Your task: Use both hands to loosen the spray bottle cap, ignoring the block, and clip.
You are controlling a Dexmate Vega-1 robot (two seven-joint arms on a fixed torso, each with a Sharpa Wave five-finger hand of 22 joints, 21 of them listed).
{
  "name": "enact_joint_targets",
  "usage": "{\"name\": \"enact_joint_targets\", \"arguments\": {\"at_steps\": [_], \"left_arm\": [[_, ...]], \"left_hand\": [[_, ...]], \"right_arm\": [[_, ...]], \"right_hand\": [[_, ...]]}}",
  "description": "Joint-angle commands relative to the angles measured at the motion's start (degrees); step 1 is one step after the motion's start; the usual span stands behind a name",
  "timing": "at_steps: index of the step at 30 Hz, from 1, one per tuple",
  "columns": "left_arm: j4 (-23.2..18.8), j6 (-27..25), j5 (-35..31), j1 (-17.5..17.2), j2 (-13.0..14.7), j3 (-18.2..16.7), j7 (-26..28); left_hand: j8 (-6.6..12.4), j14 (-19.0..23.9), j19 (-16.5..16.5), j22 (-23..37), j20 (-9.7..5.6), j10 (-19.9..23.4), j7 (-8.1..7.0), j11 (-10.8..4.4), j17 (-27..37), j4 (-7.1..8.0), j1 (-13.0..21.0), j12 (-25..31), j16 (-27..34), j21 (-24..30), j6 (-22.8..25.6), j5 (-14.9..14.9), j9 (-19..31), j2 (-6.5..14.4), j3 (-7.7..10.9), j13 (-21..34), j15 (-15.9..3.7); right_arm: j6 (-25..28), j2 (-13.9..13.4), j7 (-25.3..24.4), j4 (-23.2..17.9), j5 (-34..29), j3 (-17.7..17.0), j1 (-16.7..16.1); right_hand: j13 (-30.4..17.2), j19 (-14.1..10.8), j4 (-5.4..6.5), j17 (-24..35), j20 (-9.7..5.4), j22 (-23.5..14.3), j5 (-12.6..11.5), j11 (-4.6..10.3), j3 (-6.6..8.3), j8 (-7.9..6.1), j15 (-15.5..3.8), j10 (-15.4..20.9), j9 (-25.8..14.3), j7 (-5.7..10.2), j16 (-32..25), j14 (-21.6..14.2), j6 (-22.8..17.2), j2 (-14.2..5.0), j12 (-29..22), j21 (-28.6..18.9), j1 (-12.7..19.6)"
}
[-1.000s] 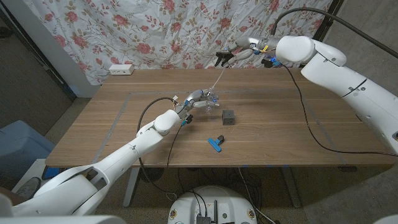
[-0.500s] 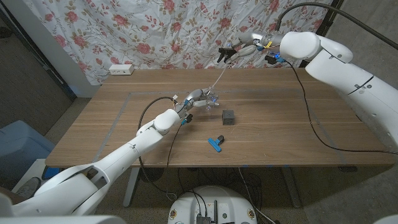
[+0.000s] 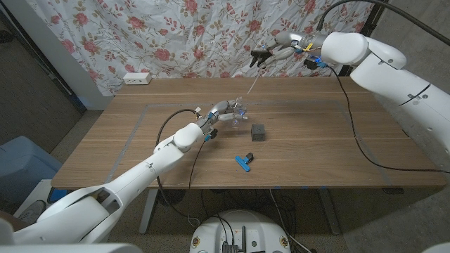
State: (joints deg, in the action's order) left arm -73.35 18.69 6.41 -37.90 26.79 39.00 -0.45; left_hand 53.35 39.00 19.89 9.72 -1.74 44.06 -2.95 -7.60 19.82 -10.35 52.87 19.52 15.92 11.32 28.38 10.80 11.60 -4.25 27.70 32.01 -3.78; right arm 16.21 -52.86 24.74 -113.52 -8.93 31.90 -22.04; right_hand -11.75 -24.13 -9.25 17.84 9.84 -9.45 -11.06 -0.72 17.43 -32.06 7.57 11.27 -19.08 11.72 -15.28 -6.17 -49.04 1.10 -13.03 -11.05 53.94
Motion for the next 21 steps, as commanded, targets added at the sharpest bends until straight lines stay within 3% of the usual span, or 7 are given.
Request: {"name": "enact_joint_targets", "arguments": {"at_steps": [1, 21], "left_arm": [[-1.7, -0.2, 0.5, -1.5, 0.8, -0.9, 1.0], [-1.1, 3.4, 5.5, -4.2, 0.9, -3.5, 0.1]], "left_hand": [[0.36, -0.5, 0.2, 0.2, 0.52, 0.2, -0.24, -0.44, 0.3, 0.19, -6.7, 0.3, 0.3, 0.0, 0.6, 0.1, 0.2, 11.6, -0.03, 0.2, -5.56], [0.35, -1.5, -0.8, 0.3, 1.91, -1.0, -1.19, -1.69, 0.3, 0.23, -6.8, -0.1, -0.1, -0.2, 0.6, 0.1, 0.2, 10.9, -0.52, 0.5, -5.87]], "right_arm": [[2.3, -1.3, -1.2, -1.1, 0.0, -1.1, -0.9], [7.3, -2.3, -3.8, -1.3, -0.8, -1.0, -2.4]], "right_hand": [[0.1, -0.1, 0.12, 0.1, 0.09, -0.2, -0.3, 0.04, 0.49, -0.32, 0.18, 0.4, -1.4, 0.27, -0.4, -0.2, -0.6, -0.54, 0.2, 0.2, 0.3], [0.1, -0.2, 0.06, 0.2, 0.05, -0.2, -0.4, 0.05, 0.71, -0.15, -0.41, 0.8, -0.9, 0.08, -0.5, -0.5, -0.3, -0.81, 0.4, 0.2, 0.6]]}}
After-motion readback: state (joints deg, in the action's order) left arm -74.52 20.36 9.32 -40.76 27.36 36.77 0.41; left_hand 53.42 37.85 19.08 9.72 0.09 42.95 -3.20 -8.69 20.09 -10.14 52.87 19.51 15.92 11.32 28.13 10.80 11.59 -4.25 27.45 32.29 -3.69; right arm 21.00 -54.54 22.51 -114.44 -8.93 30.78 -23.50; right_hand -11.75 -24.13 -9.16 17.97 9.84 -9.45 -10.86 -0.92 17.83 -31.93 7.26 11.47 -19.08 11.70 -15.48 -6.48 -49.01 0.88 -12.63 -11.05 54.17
